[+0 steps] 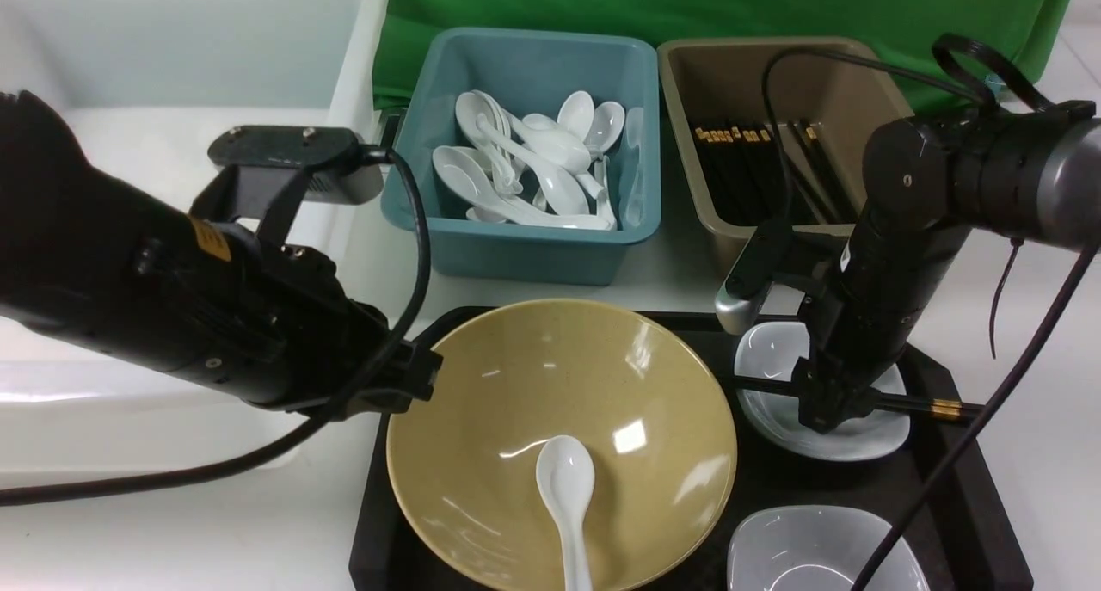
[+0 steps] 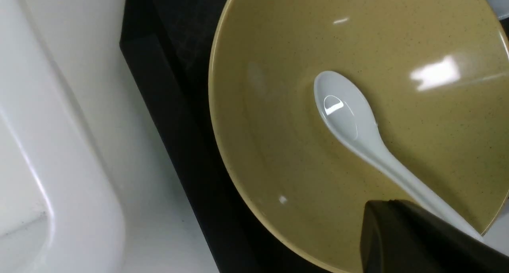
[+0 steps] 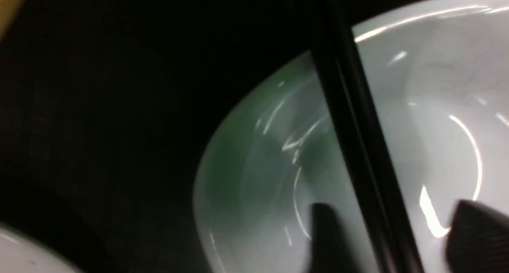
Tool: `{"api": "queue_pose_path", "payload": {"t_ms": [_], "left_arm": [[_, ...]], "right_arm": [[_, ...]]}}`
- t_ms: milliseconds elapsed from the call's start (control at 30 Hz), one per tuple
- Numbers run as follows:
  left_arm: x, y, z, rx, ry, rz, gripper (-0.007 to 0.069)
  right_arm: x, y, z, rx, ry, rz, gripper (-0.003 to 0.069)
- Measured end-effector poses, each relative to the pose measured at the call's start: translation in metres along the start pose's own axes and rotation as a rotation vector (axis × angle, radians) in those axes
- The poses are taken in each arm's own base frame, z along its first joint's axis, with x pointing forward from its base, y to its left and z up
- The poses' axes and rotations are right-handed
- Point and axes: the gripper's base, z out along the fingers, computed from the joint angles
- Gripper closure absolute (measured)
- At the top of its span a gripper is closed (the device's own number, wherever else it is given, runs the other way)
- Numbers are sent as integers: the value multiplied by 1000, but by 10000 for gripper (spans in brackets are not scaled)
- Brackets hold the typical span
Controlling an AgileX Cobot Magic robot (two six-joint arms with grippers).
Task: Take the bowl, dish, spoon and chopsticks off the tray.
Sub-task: Use the right arm to grab the chopsticks, then use the right arm to put the chopsticks into the small storage box on the right
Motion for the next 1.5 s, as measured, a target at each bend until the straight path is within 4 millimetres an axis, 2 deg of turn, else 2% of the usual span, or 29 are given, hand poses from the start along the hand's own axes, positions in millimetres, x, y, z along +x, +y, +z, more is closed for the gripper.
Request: {"api": "queue_pose_path", "payload": {"t_ms": [100,300,400,567,600,633,733,767,867,900,933,1000,1033,1100,1133,1167,1200,1233,1300,1367,1400,1500], "left_arm": [[-1,0,0,-1,-8,0,634],[-2,0,0,-2,-21,0,632],[-2,0,0,-2,-27,0,630],[-4,0,0,-5,-42,1,630],[-4,0,0,-5,-42,1,630],[-4,1,0,-6,-49,2,630],[-5,1,0,-6,-56,2,630],[-6,1,0,-7,-61,2,630],[-6,1,0,-7,-67,2,630],[-6,1,0,-7,-67,2,630],[-7,1,0,-8,-73,2,630],[-9,1,0,-9,-94,1,630],[-9,1,0,-10,-102,1,630],[-10,1,-1,-11,-112,0,630],[-10,1,-1,-11,-112,0,630],[-10,1,-1,-11,-115,0,630],[-11,1,-1,-11,-117,0,630],[-11,1,-1,-11,-118,0,630],[-11,1,-1,-11,-119,0,630],[-11,1,-1,-12,-119,1,630],[-10,1,-1,-11,-115,1,630],[-9,1,0,-12,-98,2,630]], "right_arm": [[1,2,0,-15,22,-5,570],[5,6,-1,-52,70,-3,570],[8,8,-7,-59,84,23,570],[16,15,-58,-13,20,79,570],[16,15,-61,-10,15,81,570],[19,17,-81,21,-29,82,570],[19,13,-109,89,-127,100,570],[14,2,-131,166,-247,129,570],[2,-26,-159,285,-470,206,570],[0,-30,-163,303,-501,212,570],[-11,-54,-174,355,-651,284,570],[-23,-82,-174,383,-764,354,570],[-29,-92,-166,388,-780,370,570],[-39,-108,-158,408,-818,394,570],[-40,-110,-156,408,-820,397,570],[-45,-118,-147,407,-827,413,570],[-52,-125,-135,400,-830,434,570],[-59,-137,-112,375,-824,484,570],[-67,-146,-83,335,-802,543,570],[-69,-150,-66,312,-784,576,570],[-70,-153,-43,284,-750,605,565],[-70,-155,-21,253,-708,632,526]]}}
